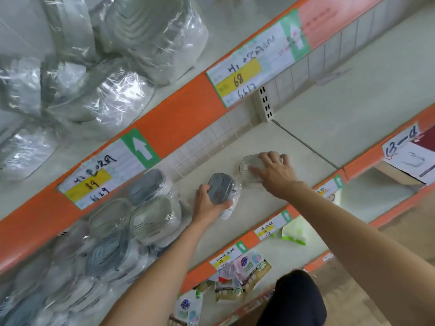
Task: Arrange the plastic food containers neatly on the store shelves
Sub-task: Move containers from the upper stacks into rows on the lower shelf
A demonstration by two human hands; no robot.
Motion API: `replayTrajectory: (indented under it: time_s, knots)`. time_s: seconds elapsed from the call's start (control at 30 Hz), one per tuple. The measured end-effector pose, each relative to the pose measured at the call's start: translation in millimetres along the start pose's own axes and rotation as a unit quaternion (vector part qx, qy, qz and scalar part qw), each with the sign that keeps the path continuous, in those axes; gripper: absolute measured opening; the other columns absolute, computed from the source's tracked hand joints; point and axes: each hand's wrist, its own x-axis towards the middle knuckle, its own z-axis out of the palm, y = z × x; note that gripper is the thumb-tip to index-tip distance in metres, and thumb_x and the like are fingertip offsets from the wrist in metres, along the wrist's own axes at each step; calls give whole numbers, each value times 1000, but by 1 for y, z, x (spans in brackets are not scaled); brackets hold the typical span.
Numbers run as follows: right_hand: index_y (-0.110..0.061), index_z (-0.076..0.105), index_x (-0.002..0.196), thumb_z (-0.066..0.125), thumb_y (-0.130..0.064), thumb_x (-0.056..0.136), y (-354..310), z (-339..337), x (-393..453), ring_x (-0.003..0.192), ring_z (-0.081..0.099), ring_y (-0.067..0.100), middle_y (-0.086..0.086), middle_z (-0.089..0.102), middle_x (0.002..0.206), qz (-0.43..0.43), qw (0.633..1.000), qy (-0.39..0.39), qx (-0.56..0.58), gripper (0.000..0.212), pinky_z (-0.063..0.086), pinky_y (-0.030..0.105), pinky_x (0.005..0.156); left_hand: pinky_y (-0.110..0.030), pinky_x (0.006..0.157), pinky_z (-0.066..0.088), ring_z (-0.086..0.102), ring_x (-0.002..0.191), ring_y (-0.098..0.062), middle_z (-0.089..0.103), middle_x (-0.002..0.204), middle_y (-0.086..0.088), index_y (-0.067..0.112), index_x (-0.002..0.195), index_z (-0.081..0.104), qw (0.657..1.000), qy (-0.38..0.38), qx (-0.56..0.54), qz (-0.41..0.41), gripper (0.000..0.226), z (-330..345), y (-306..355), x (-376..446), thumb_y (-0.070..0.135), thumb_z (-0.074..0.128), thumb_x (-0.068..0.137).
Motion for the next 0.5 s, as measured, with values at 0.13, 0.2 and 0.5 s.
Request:
replayTrajectory:
  time_s: [0.13, 0.2, 0.5]
  knots:
    - [-34, 30, 144, 40, -21, 96, -5, 5, 24, 129, 25, 24, 3, 25, 143, 29, 999, 30, -11, 51, 24, 37, 102, -30, 100, 33, 36, 127, -27, 38, 136, -12, 6, 134, 39, 996, 22, 82, 40, 77, -1, 7, 34, 24, 80, 72]
    - [-32, 28, 145, 44, -21, 95, -8, 6, 36, 130, 25, 21, 0, 25, 142, 33, 999, 26, -16, 53, 24, 36, 104, -32, 101, 31, 32, 128, -29, 36, 137, -13, 5, 134, 41, 991, 36, 124, 40, 70, -4, 6, 46, 21, 76, 75]
    - [-22, 25, 145, 42, -21, 94, -29, 14, 50, 133, 26, 21, 1, 30, 142, 39, 999, 17, 33, 53, 19, 36, 112, -31, 102, 33, 34, 127, -27, 35, 134, -10, 6, 127, 48, 970, 44, 226, 83, 41, -10, -8, 46, 11, 57, 87]
